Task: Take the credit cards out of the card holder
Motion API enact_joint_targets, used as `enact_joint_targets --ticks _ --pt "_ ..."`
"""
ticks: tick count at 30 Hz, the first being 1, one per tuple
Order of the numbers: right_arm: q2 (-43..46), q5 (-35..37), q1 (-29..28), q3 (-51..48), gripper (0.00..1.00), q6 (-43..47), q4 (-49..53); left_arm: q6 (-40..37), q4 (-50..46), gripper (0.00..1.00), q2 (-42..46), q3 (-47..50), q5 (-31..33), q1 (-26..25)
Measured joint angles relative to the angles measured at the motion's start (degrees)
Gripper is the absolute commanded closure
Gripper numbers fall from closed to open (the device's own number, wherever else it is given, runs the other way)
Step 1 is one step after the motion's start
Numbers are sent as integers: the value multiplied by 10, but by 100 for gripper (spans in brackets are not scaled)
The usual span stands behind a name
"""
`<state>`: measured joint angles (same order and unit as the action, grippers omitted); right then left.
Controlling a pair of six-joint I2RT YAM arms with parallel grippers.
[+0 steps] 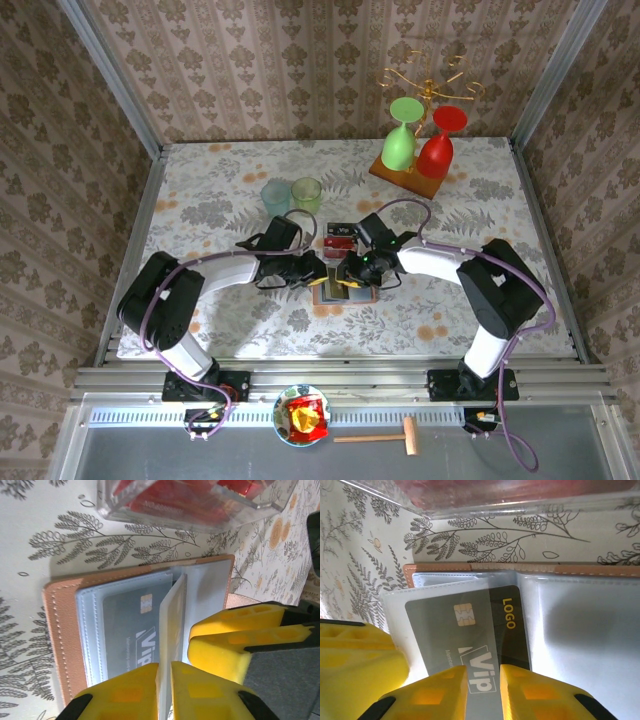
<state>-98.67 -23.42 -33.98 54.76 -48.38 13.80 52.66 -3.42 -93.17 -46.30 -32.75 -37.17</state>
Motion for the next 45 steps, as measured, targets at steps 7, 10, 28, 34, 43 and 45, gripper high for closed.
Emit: enact_joint_targets --ticks 7,10,28,34,43,45 --pt "3 -2 4 -2 76 0 -4 -14 -42 84 1 -11 24 -2" --pt "3 -2 5 -4 76 0 -4 -21 -63 83 7 -12 40 1" --pt "3 -8 16 -13 77 0 -4 -27 -43 94 -23 -19 21 -14" --pt "3 -15 20 -19 78 0 -6 -28 -40 97 -36 -19 19 -14" --pt "-1 -26 22 -28 79 0 -25 -30 -48 99 -38 -18 30 -14" --pt "-3 -28 22 -31 79 0 -27 -31 -49 99 -38 -17 31 -14"
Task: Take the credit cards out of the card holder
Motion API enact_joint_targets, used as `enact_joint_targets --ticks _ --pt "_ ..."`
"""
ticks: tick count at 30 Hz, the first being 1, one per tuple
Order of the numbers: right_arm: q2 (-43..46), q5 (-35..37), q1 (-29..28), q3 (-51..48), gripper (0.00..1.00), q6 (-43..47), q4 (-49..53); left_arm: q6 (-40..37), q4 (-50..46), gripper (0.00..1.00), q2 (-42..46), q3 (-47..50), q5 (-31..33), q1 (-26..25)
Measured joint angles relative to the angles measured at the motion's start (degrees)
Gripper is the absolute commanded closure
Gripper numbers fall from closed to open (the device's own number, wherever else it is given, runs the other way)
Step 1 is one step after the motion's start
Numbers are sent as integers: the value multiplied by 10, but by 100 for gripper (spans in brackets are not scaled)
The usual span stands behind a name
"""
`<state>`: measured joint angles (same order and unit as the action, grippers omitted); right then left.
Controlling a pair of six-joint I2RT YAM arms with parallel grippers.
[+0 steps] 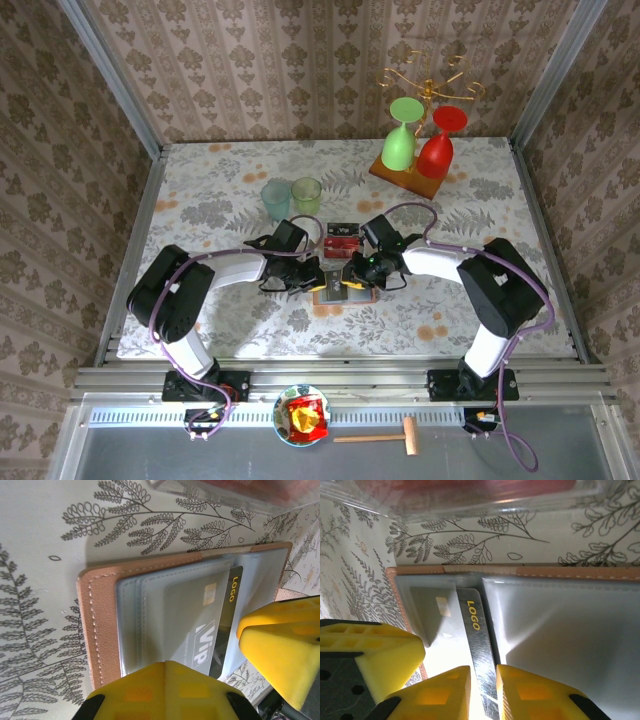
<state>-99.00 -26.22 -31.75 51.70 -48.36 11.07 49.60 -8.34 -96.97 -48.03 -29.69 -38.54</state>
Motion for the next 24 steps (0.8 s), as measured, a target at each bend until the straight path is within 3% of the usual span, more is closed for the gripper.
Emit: enact_joint_targets --ticks 24 --pt "-17 -26 4 -19 83 -12 -43 -2 7 99 -6 3 -5 0"
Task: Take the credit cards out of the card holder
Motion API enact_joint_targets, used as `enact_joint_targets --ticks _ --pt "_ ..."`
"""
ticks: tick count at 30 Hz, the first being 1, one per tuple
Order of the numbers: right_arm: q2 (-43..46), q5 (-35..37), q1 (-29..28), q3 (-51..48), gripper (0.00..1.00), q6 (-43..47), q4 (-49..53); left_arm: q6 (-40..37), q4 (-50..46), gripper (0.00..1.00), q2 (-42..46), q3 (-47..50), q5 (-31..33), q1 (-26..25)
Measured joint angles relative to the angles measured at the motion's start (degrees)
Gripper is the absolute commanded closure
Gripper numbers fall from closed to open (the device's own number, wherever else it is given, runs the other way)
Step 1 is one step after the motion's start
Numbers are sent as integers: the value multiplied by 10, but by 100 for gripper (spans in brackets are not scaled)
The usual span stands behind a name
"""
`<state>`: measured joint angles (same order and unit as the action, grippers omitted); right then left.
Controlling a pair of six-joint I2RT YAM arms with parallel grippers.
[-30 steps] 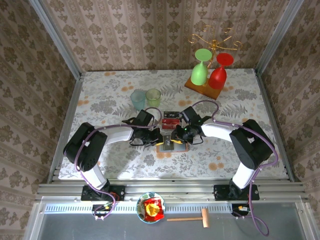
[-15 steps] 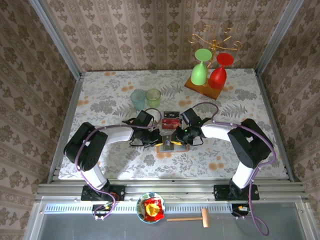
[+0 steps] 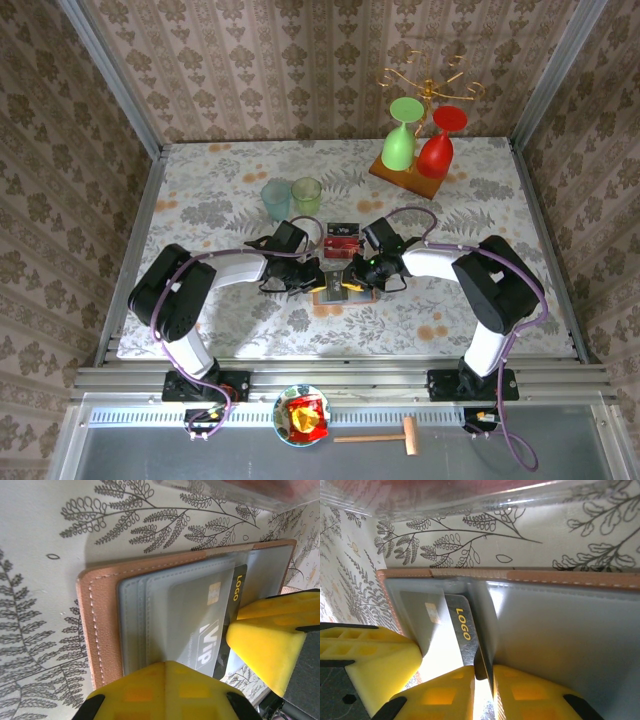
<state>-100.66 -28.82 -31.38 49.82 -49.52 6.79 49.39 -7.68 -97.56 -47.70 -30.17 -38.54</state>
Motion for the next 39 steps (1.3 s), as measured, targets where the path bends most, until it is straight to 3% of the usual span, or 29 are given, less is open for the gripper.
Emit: enact_joint_targets --ticks 17,39 --pt "3 -4 3 -10 92 -4 -17 -2 0 99 0 0 0 0" --pt "72 18 37 -27 89 32 41 -2 0 99 0 0 0 0"
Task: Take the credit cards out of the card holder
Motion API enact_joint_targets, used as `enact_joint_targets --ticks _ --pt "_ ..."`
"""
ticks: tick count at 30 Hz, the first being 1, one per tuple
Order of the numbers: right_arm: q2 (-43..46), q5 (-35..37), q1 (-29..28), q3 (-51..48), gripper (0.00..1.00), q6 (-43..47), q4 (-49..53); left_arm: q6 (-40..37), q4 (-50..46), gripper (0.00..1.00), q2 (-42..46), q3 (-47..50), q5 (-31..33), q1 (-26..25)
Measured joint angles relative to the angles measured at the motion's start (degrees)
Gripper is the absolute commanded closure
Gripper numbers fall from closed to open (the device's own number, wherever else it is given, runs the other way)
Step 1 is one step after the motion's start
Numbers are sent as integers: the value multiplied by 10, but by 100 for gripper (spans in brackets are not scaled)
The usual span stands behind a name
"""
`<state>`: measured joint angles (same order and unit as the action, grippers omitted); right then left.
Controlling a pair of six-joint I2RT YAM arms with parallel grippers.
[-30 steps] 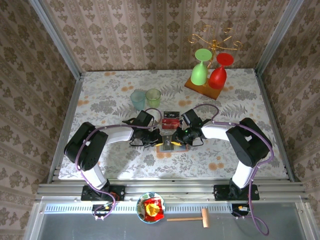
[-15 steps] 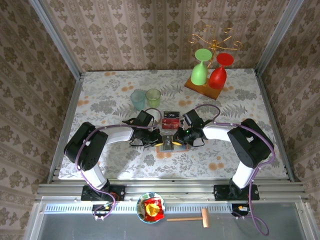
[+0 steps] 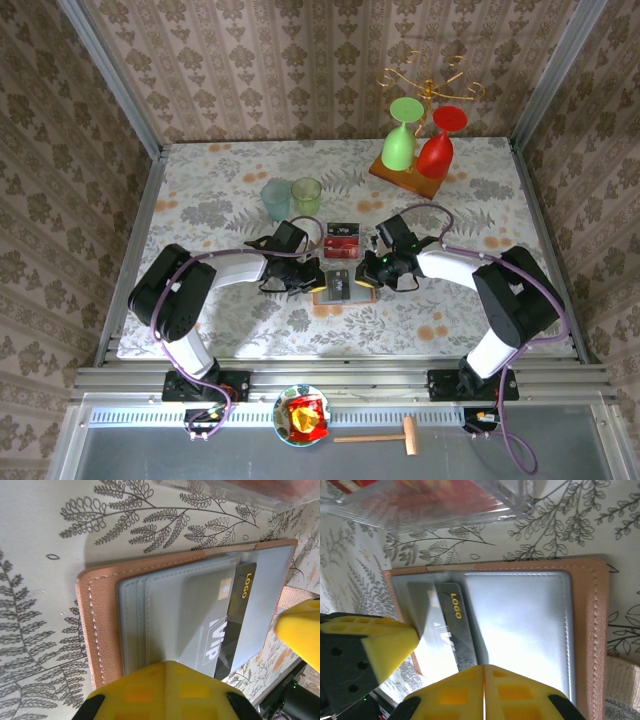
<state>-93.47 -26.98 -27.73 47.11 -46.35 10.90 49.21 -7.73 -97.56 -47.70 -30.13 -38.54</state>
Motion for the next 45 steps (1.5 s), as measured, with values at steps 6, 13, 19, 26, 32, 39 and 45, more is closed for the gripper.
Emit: enact_joint_targets --ticks 6,13,19,26,32,39,45 --pt "-10 -20 0 0 83 2 -15 0 0 99 0 0 0 0" --pt "-55 -52 0 0 82 1 -39 0 0 99 0 0 0 0" --pt "-62 -72 0 1 82 1 -57 -2 -1 100 0 0 0 0" --pt "-70 -86 -1 1 82 -3 -76 -5 -3 100 0 -1 0 0" --pt "-73 -98 -3 2 82 -8 -90 -9 -4 100 0 -1 0 0" --pt "-80 -106 -3 2 82 -10 -100 -9 -6 100 -2 -3 -1 0" --pt "-94 -113 -9 9 84 -14 -108 -10 -7 100 -2 -4 -1 1"
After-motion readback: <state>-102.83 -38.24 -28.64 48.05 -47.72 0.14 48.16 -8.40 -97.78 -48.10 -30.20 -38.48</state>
